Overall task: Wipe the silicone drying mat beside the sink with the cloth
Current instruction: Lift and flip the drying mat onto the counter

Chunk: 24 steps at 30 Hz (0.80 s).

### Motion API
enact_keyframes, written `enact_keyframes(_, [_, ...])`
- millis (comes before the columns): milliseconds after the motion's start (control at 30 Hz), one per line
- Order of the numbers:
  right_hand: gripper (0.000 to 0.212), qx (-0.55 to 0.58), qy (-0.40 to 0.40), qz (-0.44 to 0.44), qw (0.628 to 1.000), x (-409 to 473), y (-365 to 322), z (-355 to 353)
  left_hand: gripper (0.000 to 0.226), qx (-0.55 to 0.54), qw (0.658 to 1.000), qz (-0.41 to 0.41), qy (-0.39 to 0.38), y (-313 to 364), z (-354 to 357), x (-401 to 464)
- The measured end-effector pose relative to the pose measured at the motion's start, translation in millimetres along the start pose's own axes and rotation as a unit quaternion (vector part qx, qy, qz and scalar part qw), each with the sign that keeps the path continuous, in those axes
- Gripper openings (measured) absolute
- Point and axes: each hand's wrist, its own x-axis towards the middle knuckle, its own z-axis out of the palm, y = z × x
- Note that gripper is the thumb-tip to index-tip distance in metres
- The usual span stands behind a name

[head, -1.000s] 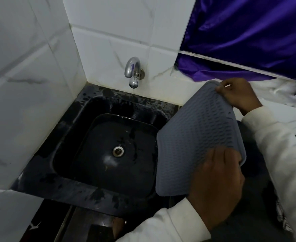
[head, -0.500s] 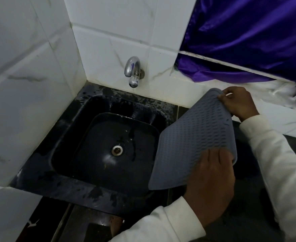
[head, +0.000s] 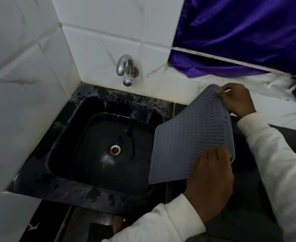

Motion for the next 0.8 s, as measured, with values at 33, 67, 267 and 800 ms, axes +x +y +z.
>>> enact_keyframes(33, [0.024,0.004,0.003,0.002,1.000,0,1,0,0.038,-0.007,1.000,-0.002,-0.005,-1,0,1])
enact_keyframes(67, [0.023,0.007,0.005,0.003,1.000,1,2,0,0.039,-0.011,1.000,-0.003,-0.006,-1,0,1])
enact_keyframes(267, [0.022,0.022,-0.002,0.003,1.000,4,12,-3,0.021,-0.074,0.997,0.002,-0.007,3,3,-1])
enact_keyframes(800, [0.034,0.002,-0.063,0.137,0.989,-19,200,-33,0.004,-0.110,0.974,0.033,-0.196,53,125,-22])
